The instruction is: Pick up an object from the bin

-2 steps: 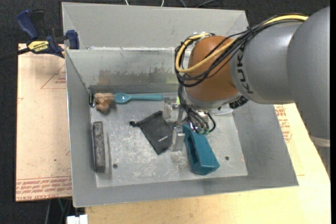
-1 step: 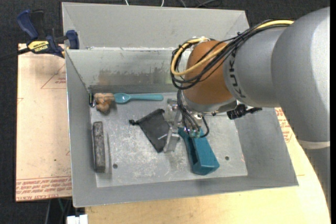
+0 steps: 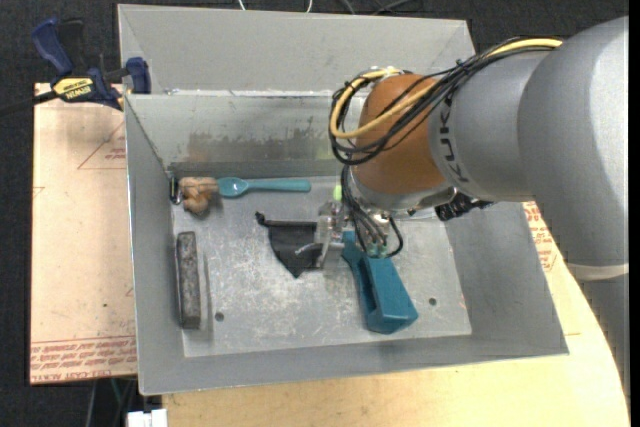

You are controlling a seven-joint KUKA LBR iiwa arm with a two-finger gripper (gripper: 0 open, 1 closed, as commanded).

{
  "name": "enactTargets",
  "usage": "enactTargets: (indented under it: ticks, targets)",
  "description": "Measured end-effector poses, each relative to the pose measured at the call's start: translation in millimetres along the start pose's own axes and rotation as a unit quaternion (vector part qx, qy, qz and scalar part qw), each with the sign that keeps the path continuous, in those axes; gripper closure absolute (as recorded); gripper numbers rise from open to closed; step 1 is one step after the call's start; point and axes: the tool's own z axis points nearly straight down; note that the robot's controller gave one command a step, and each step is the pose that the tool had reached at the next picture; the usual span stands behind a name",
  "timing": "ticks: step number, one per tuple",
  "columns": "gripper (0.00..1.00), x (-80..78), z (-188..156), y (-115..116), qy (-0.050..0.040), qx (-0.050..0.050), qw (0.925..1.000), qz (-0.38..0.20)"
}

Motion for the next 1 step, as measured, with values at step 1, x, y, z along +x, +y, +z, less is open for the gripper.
enactTargets:
  ticks: [1]
  targets:
    - [1.0,0.0,0.0,0.0,0.0,0.0,1.0,0.0]
